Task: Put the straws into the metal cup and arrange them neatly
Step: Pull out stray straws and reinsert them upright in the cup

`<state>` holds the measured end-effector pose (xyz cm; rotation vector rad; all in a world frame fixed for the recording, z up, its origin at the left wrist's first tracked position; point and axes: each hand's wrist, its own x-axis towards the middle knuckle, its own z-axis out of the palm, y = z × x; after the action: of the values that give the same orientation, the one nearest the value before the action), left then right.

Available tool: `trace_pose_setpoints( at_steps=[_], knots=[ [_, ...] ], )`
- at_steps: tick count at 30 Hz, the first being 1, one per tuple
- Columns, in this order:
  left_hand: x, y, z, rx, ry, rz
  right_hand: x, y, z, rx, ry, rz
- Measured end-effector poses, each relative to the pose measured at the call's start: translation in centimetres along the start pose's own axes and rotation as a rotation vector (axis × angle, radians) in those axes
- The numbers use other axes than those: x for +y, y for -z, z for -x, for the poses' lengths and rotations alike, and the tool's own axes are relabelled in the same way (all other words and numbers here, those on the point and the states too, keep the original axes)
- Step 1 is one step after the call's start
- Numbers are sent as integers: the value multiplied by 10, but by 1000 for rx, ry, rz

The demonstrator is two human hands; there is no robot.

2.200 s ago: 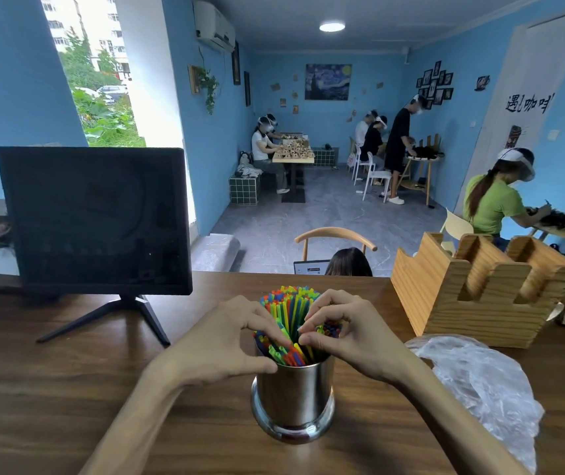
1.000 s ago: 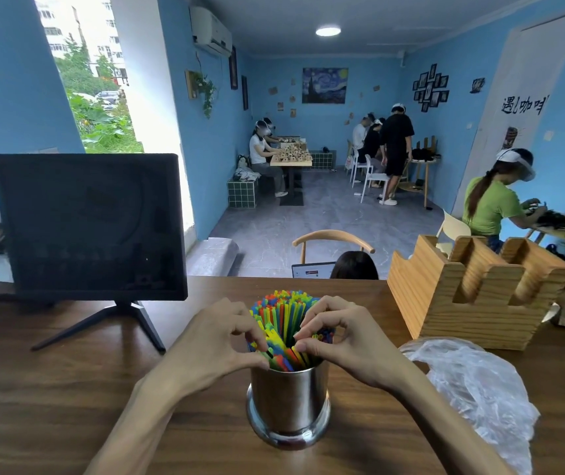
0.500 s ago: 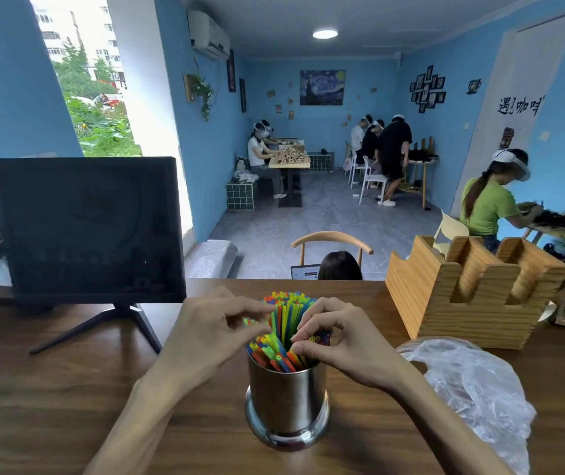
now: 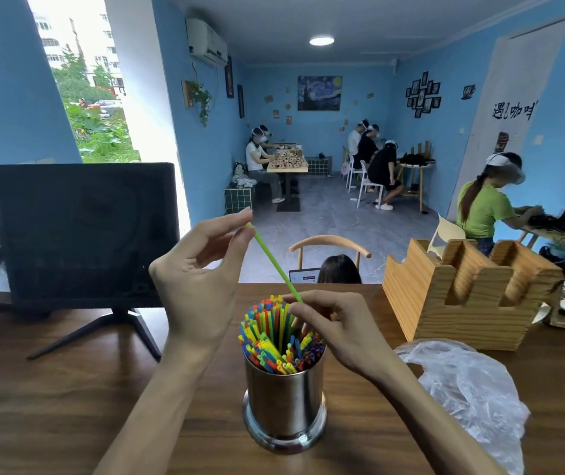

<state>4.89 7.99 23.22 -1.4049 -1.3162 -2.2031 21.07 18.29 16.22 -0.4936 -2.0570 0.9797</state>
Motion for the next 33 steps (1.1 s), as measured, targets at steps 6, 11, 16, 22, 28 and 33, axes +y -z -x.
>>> trace_pose_setpoints(
  at_steps=[6,11,16,22,28,33],
  knots=[
    [-14,-3,11,91,-177,-197,7,-4,1,23,9,89],
    [-20,1,4,100,19,-134,6,-3,3,67,-20,-19],
    [-17,8,-1,52,361,154,10,5,-1,65,-14,83],
    [2,9,4,-237,298,247,5,-6,-10,79,52,207],
    [-1,17,8,-579,264,140,6,-10,-10,10,100,205],
    [1,26,8,-537,191,192,1,-9,-10,131,176,173]
  ],
)
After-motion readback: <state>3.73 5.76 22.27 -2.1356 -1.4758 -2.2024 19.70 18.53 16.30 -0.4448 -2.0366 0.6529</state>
